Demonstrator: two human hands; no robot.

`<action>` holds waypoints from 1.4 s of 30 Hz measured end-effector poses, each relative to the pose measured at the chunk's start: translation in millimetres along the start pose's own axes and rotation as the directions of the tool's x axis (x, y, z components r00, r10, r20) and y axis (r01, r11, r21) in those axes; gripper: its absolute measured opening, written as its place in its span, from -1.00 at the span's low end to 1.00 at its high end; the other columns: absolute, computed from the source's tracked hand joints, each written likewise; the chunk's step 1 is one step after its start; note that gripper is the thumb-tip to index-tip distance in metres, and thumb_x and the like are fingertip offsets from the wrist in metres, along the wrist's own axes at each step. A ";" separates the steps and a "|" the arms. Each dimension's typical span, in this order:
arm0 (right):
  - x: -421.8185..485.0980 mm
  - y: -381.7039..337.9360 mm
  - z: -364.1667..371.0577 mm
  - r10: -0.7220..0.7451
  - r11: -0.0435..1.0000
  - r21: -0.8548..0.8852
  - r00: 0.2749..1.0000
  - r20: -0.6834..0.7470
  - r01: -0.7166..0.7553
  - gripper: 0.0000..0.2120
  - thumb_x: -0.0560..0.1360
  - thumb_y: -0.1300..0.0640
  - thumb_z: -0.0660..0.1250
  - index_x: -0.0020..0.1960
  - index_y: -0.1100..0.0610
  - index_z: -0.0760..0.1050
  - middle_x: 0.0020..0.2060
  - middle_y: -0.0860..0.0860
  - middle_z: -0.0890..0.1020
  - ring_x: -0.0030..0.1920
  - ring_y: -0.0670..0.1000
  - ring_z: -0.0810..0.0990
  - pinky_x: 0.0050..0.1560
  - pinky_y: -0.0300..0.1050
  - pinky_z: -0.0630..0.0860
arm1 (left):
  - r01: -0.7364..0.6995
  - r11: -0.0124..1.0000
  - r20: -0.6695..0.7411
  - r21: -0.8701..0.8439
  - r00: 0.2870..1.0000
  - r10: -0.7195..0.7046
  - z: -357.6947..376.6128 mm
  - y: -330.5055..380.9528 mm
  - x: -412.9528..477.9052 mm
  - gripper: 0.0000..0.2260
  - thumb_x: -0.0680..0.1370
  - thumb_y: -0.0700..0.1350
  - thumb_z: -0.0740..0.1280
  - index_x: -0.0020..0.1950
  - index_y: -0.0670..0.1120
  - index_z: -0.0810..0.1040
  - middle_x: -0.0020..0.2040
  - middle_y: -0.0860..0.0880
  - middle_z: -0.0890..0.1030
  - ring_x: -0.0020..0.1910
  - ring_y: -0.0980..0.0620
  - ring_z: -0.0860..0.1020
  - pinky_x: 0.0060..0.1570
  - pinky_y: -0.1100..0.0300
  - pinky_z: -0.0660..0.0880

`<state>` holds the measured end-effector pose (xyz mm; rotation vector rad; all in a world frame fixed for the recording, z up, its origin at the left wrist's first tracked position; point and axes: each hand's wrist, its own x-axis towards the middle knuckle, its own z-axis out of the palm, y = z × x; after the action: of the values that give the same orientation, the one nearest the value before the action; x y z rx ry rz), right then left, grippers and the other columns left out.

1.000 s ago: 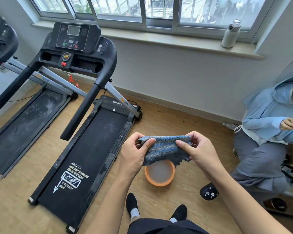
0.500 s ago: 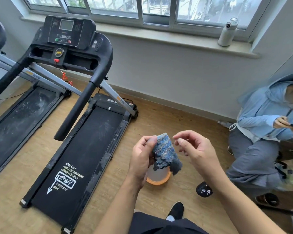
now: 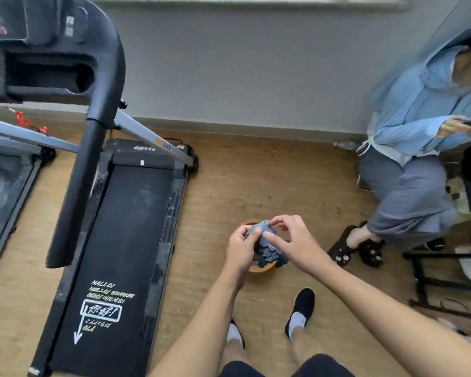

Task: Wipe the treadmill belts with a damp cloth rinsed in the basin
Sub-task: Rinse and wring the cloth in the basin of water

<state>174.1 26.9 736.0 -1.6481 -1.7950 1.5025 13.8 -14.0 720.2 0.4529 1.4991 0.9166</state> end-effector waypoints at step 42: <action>456.0 604.4 349.3 0.067 0.994 -0.093 0.995 0.077 -0.059 -0.66 0.66 -0.15 0.33 -0.11 0.10 0.45 -0.22 0.01 0.56 -0.17 0.03 0.52 -0.13 -0.06 0.34 | 0.253 0.891 -0.263 0.378 0.952 -0.159 -55.4 -547.3 594.3 -0.72 0.71 -0.16 0.21 0.07 -0.25 0.68 -0.01 -0.24 0.71 0.02 -0.24 0.69 -0.04 0.03 0.62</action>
<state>105.5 130.4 -88.5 -1.7250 -1.8962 1.5562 -8.5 82.5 -83.5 0.4876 1.9209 0.4920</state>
